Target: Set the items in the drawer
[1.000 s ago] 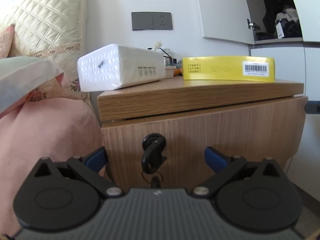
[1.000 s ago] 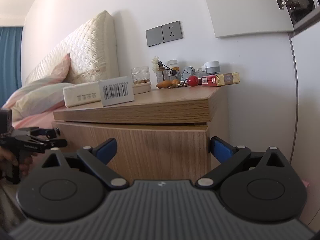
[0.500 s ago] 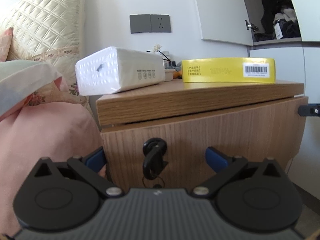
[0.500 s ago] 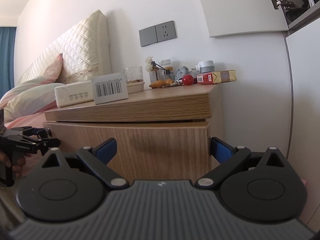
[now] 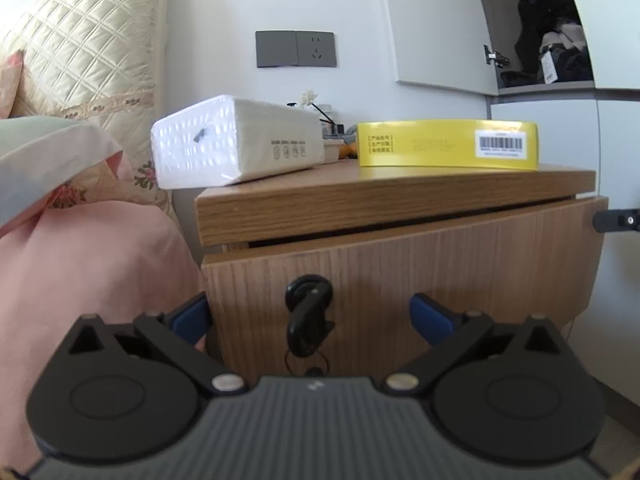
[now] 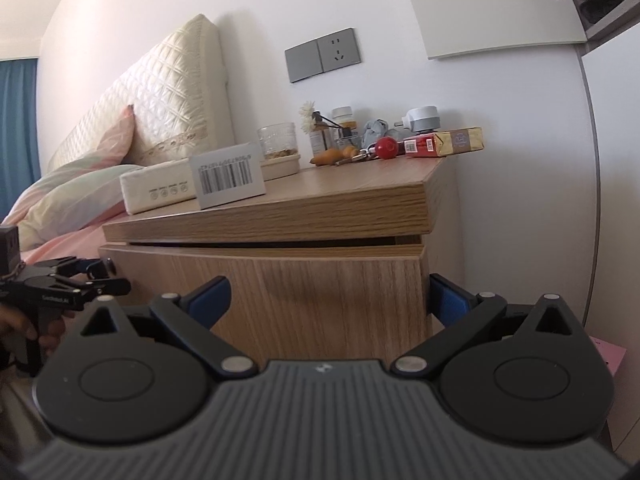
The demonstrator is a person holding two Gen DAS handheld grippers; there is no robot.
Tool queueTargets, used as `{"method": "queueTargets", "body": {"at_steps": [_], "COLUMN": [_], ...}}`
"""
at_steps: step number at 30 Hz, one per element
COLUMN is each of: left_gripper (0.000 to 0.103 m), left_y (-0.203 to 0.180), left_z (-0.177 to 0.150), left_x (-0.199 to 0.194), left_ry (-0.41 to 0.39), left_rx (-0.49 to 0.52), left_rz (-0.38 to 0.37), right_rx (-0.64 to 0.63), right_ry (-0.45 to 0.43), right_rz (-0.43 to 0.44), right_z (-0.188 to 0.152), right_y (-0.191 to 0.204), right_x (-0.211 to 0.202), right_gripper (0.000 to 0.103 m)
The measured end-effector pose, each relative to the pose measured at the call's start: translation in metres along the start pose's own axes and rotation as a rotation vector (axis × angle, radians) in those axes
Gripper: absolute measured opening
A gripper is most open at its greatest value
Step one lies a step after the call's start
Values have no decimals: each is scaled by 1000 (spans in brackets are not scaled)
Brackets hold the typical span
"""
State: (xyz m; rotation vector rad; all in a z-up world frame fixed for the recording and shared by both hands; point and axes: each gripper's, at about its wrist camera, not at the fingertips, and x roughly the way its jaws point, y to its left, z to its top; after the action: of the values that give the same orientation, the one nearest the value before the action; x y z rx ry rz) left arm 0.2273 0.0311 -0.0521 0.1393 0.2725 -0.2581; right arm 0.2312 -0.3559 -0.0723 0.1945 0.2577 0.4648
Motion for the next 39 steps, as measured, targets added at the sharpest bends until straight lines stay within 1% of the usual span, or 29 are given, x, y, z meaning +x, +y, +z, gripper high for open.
{"method": "queueTargets", "body": {"at_steps": [4, 8, 11, 17, 25, 31, 35, 39], "left_gripper": [102, 102, 102, 102, 103, 103, 103, 103], "left_y": [-3, -3, -5, -8, -14, -17, -16, -17], "left_z": [-2, -3, -5, -7, -9, -13, -9, -10], "left_x": [-5, -13, -18, -31, -43, -49, -52, -56], "left_ry": [0, -4, -3, -6, 2, -10, 5, 7], "left_rx": [13, -3, 7, -15, 3, -16, -22, -21], "left_rz": [6, -2, 1, 6, 20, 30, 24, 24], "right_rx": [-14, -30, -44, -54, -62, -57, -65, -65], "right_ry": [9, 21, 29, 43, 66, 70, 61, 72], "right_rz": [13, 34, 45, 57, 73, 86, 95, 100], "right_z": [0, -1, -2, -3, -4, -5, -8, -6], "right_y": [2, 4, 6, 12, 18, 19, 20, 21], "right_x": [-5, -12, -18, -29, -41, -47, -50, -52], "right_gripper": [103, 103, 103, 103, 103, 103, 103, 103]}}
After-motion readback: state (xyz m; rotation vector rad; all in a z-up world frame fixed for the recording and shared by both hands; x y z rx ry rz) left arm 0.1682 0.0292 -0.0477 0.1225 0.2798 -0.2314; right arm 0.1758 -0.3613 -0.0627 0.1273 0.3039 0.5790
